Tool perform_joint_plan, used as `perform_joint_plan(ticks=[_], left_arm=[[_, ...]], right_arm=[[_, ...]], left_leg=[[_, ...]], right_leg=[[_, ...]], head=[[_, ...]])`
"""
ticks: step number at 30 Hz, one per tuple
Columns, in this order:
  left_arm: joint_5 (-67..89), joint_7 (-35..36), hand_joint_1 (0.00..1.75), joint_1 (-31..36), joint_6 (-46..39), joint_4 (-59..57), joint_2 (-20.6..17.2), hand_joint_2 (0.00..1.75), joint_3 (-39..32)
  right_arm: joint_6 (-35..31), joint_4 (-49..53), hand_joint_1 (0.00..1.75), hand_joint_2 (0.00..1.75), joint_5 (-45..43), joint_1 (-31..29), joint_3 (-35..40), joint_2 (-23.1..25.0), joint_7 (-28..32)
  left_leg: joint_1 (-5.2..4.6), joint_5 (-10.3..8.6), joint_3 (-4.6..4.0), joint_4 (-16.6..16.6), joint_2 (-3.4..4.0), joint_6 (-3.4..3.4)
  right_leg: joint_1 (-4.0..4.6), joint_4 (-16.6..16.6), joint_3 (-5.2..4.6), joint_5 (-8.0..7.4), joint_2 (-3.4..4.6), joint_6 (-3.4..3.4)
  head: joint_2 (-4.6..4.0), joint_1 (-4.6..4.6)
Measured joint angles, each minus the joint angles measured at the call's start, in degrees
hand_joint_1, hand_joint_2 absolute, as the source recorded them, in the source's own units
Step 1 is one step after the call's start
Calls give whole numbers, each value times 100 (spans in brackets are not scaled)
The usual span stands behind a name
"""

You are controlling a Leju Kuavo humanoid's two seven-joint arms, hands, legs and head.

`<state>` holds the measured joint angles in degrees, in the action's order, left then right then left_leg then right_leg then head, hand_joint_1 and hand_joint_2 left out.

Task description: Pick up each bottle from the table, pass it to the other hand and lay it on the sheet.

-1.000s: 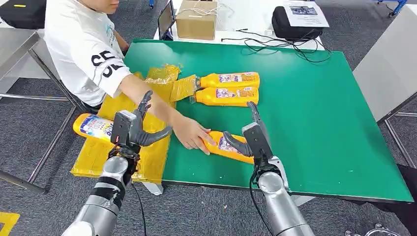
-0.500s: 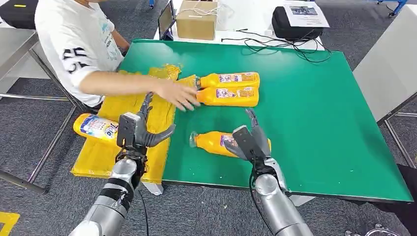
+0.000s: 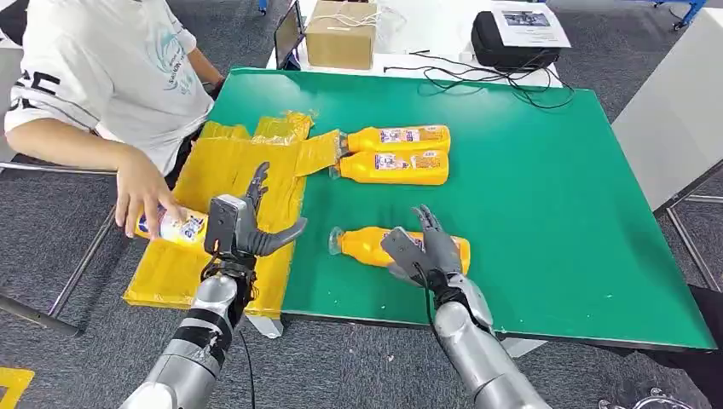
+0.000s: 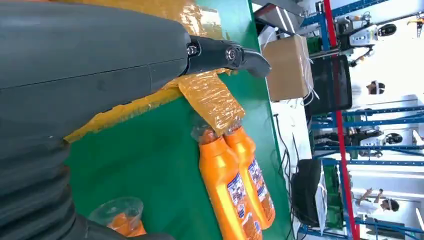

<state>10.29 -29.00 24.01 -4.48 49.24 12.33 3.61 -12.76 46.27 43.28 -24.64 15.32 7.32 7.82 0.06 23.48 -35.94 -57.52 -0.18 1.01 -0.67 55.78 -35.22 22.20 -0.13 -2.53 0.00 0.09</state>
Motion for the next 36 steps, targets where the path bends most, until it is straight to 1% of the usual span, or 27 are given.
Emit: perform_joint_plan(ticks=[5,10,14,15,18,19,20,21,23,29,31,33,36], left_arm=[[-9,13,0,0,52,-2,0,175,-2],[-138,35,0,13,262,-15,-9,175,-7],[-271,52,0,76,490,-74,-26,175,-26],[-314,52,0,99,537,-96,-33,175,-28],[-372,50,0,160,643,-173,-55,175,-37],[-376,50,0,177,656,-199,-55,175,-37],[-380,50,0,188,667,-221,-59,175,-37],[-382,50,0,198,667,-238,-63,175,-39],[-396,48,0,223,682,-271,-68,175,-42],[-463,11,0,331,758,-400,-70,175,-42],[-498,-13,0,382,761,-454,-70,175,-39],[-537,-28,0,428,758,-511,-70,175,-35],[-551,-44,0,436,709,-531,-74,175,-26]], right_arm=[[219,-271,0,175,149,-204,57,-33,-188],[840,-822,0,175,512,-724,234,-125,-593],[1662,-1363,0,175,826,-1313,542,-232,-863],[1874,-1499,0,175,863,-1439,625,-277,-883],[2536,-1792,0,175,925,-1833,846,-394,-883],[2625,-1869,131,175,918,-1923,903,-442,-883],[2664,-1934,171,175,918,-1981,951,-481,-881],[2671,-1982,175,175,918,-2022,983,-500,-881],[2737,-2059,175,175,922,-2087,1052,-531,-872],[3372,-2249,175,175,901,-2412,1287,-649,-704],[3475,-2288,175,175,844,-2504,1377,-701,-669],[3453,-2312,175,175,707,-2555,1418,-754,-656],[3039,-2319,175,175,344,-2541,1432,-787,-623]], left_leg=[[0,0,2,0,1,0],[0,0,20,0,3,0],[0,-7,31,0,-1,7],[-1,-15,29,0,-4,17],[-3,-20,27,-1,-7,14],[-3,-21,26,-1,-8,15],[-5,-21,25,-1,-8,15],[-7,-21,24,-2,-6,15],[-7,-21,24,-2,-3,15],[-7,-20,12,-2,-6,14],[-7,-20,11,-2,-4,14],[-7,-20,10,-2,-5,15],[-8,-20,8,-2,-5,14]], right_leg=[[0,0,2,-1,0,0],[0,-1,19,-1,2,0],[0,-2,28,-2,0,-1],[-1,-2,31,-4,-11,-3],[-3,-1,31,-11,-13,-12],[-4,-1,32,-11,-14,-12],[-5,-1,32,-12,-14,-13],[-6,0,31,-15,-13,-18],[-7,0,29,-15,-12,-18],[-6,0,17,-14,-13,-18],[-6,0,15,-14,-13,-18],[-7,0,16,-15,-13,-18],[-7,0,15,-15,-13,-18]], head=[[0,-2],[0,2],[0,-2],[0,0],[0,0],[0,2],[0,0],[0,-2],[0,-2],[0,-2],[0,-2],[0,0],[0,-2]])
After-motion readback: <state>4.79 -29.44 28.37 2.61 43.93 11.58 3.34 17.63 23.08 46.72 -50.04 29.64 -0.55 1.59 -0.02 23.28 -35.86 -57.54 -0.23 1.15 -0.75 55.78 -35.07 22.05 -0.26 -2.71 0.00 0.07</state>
